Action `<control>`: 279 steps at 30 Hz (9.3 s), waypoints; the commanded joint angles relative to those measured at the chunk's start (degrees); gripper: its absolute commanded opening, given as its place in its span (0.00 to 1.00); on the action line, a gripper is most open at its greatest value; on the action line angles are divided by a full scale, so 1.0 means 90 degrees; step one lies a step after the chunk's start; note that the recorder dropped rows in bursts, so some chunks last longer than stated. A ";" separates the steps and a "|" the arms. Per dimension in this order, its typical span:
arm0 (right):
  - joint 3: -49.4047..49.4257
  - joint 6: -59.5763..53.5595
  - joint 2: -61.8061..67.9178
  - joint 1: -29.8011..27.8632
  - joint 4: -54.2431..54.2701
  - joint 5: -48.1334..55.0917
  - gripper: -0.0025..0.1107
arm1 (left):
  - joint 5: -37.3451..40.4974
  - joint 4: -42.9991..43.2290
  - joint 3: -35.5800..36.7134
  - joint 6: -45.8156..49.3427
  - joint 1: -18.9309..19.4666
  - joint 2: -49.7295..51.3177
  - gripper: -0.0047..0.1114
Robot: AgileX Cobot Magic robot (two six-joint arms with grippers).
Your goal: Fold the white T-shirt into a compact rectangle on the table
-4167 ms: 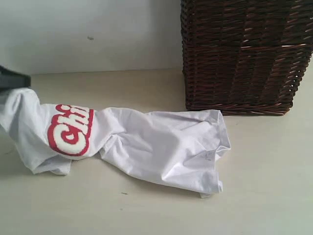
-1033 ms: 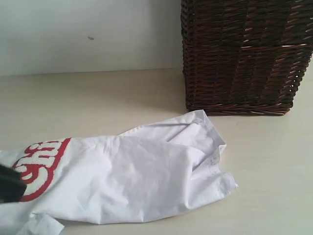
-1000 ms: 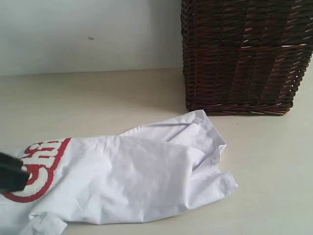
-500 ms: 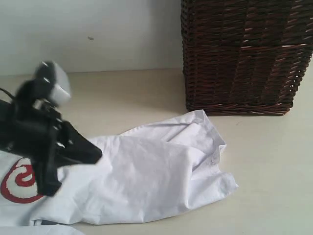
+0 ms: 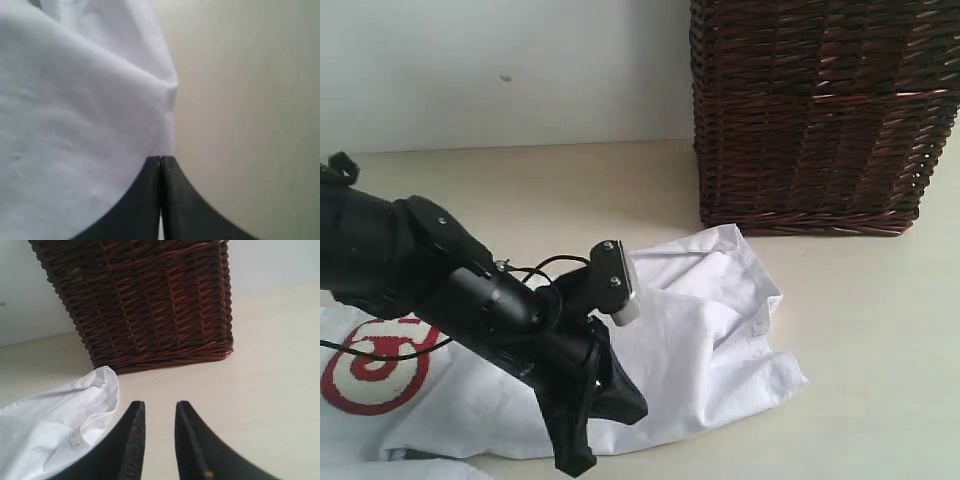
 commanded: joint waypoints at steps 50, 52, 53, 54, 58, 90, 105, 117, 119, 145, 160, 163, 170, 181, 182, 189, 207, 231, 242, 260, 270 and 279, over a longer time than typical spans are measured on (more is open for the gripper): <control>0.0031 -0.0004 0.0014 0.0004 0.0009 -0.0007 0.23 | -0.1304 0.1201 -0.1478 -0.1373 -0.0672 0.0785 0.04; 0.0031 -0.0004 0.0014 0.0004 0.0009 -0.0007 0.23 | -0.1162 0.1475 -0.1478 -0.1556 -0.0671 0.0902 0.04; 0.0031 -0.0004 0.0014 0.0004 0.0009 -0.0007 0.23 | -0.1038 0.1625 -0.1478 -0.1690 -0.0671 0.0913 0.04; 0.0031 -0.0004 0.0014 0.0004 0.0009 -0.0007 0.23 | -0.0891 0.1762 -0.1478 -0.1778 -0.0671 0.0913 0.04; 0.0031 -0.0004 0.0014 0.0004 0.0009 -0.0007 0.23 | 0.0180 0.1846 -0.1478 -0.2245 -0.0724 0.0947 0.04; 0.0031 -0.0004 0.0014 0.0004 0.0009 -0.0007 0.23 | 0.2370 0.1169 -0.2941 -0.3695 -0.1015 0.1007 0.04; 0.0031 -0.0004 0.0014 0.0004 0.0009 -0.0007 0.23 | -0.0482 0.2215 -0.3330 -0.2746 -0.0663 0.1972 0.04; 0.0031 -0.0004 0.0014 0.0004 0.0009 -0.0007 0.23 | 0.0075 0.2213 -0.4150 -0.2389 -0.1052 0.2696 0.04; 0.0031 -0.0004 0.0014 0.0004 0.0009 -0.0007 0.23 | 0.0139 0.2193 -0.4178 -0.2389 -0.1128 0.2794 0.04; 0.0031 -0.0004 0.0014 0.0004 0.0009 -0.0007 0.23 | 0.2100 0.3535 -0.4436 -0.3909 -0.0383 0.2324 0.04; 0.0031 -0.0004 0.0014 0.0004 0.0009 -0.0007 0.23 | 0.0325 0.3374 -0.5031 -0.3200 -0.1513 0.3276 0.04; 0.0031 -0.0004 0.0014 0.0004 0.0009 -0.0007 0.23 | 0.0392 0.3295 -0.5377 -0.3607 -0.1524 0.3194 0.04; 0.0031 -0.0004 0.0014 0.0004 0.0009 -0.0007 0.23 | 0.2135 0.3137 -0.5473 -0.4902 -0.0655 0.1878 0.04; 0.0031 -0.0004 0.0014 0.0004 0.0009 -0.0007 0.23 | 0.2114 0.3264 -0.4469 -0.4311 0.2062 0.0919 0.07; 0.0031 -0.0004 0.0014 0.0004 0.0009 -0.0007 0.23 | 0.2002 0.3278 -0.4411 -0.4145 0.2274 0.0994 0.10; 0.0031 -0.0004 0.0014 0.0004 0.0009 -0.0007 0.23 | 0.0940 0.3238 -0.3872 -0.3784 0.2963 0.1655 0.49; 0.0031 -0.0004 0.0014 0.0004 0.0009 -0.0007 0.23 | 0.1751 0.3943 -0.3586 -0.3493 0.2781 0.2019 0.13; 0.0031 -0.0004 0.0014 0.0004 0.0009 0.0019 0.23 | 0.3658 0.4787 -0.2455 -0.4152 0.3682 -0.0779 0.04; 0.0031 -0.0004 0.0014 0.0004 0.0009 0.0019 0.23 | 0.3658 0.4935 -0.0223 -0.4152 0.3682 -0.1850 0.04; 0.0031 -0.0004 0.0014 0.0004 0.0009 0.0019 0.23 | 0.3658 0.3088 0.0367 -0.4095 0.3682 -0.2931 0.51; 0.0031 -0.0004 0.0014 0.0004 0.0009 0.0019 0.23 | 0.0718 0.5697 0.0278 -0.4269 0.3867 -0.1937 0.51; 0.0031 -0.0004 0.0014 0.0004 0.0009 0.0019 0.23 | 0.1506 0.5085 0.0278 -0.4067 0.4295 -0.0761 0.51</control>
